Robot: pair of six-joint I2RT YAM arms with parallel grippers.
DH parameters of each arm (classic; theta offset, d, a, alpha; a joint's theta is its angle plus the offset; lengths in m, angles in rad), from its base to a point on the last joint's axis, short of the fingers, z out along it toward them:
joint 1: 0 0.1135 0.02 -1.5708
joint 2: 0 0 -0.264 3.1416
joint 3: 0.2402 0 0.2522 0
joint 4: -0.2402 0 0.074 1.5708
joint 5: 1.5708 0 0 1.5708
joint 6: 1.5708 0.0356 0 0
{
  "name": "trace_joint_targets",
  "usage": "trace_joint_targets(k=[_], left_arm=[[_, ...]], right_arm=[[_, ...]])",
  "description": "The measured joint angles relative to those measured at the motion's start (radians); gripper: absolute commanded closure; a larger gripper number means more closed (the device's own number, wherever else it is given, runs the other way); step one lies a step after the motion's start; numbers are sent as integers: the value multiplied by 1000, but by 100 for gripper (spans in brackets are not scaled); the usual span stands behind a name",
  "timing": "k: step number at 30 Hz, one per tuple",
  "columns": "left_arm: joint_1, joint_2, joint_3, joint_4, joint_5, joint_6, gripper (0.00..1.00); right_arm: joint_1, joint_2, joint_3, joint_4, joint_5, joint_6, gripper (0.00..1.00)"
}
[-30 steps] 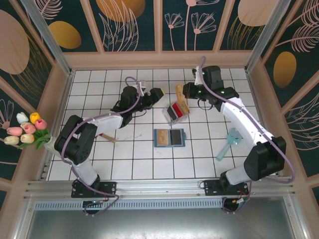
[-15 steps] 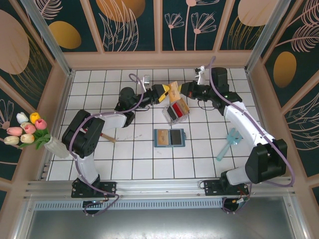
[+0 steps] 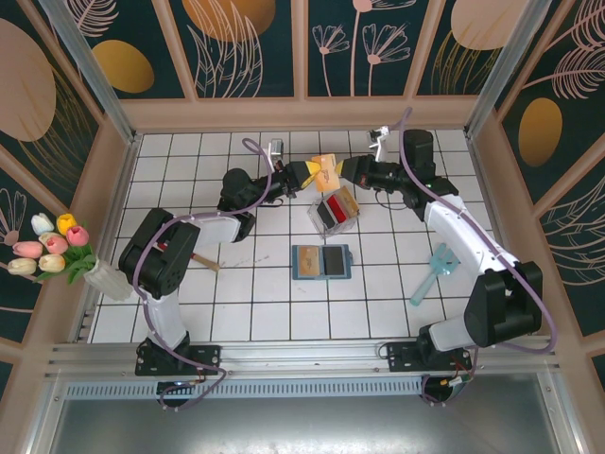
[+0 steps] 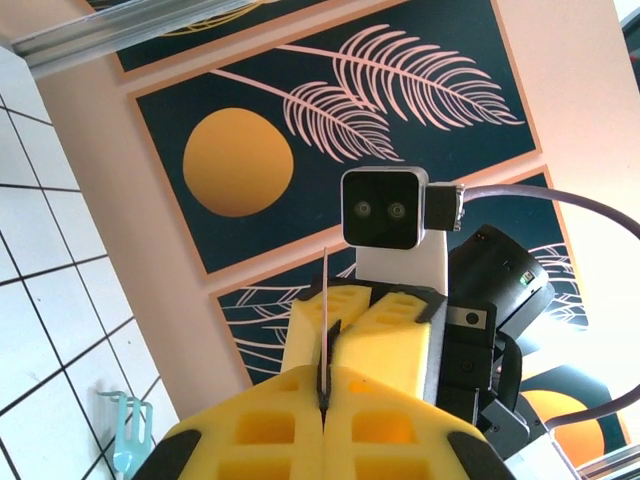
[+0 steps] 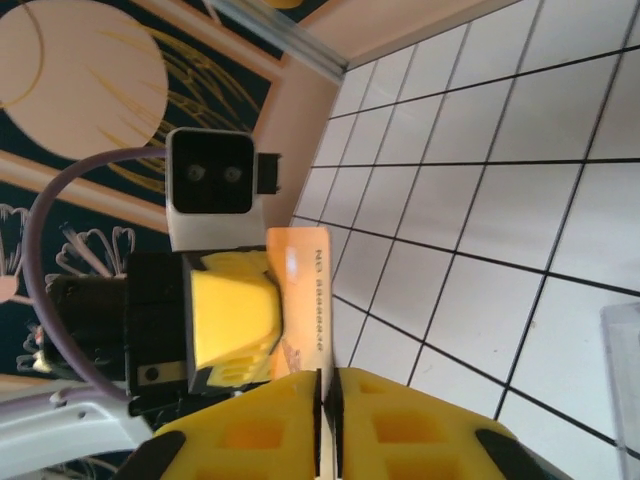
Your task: Put the credit cards into the card holder
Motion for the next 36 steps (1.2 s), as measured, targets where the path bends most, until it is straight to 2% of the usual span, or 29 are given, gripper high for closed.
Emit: trace_joint_targets(k=[4, 6, 9, 10, 11, 14, 18, 22, 26, 28, 32, 36], left_arm=[[0, 0, 0, 26, 0, -15, 99], [0, 0, 0, 35, 0, -20, 97], [0, 0, -2, 39, 0, -27, 82], [0, 0, -6, 37, -2, -29, 74], [0, 0, -17, 31, -5, -28, 63], [0, -26, -63, -78, -30, 31, 46], [-5, -137, -119, -432, -156, 216, 40], [-10, -265, -195, -678, -287, 345, 37], [-61, -301, -249, -834, -380, 418, 36], [-104, -299, -253, -909, -415, 442, 36], [-172, -291, -253, -986, -463, 474, 37], [-182, -283, -253, -1047, -505, 499, 37]], right_arm=[[1, 1, -8, 20, -63, 2, 78], [1, 3, -8, 22, -81, 0, 85], [0, 7, -8, 21, -92, -5, 96], [1, 7, -8, 21, -92, -12, 100], [2, 7, -8, 15, -89, -23, 100], [3, 2, -18, -23, -9, -55, 100], [30, -48, -116, -92, 193, -93, 100], [162, -98, -254, -144, 397, -100, 100], [335, -115, -345, -165, 549, -54, 100], [388, -117, -373, -169, 612, -24, 100], [442, -117, -402, -181, 731, 27, 100], [451, -118, -423, -201, 821, 56, 100]])
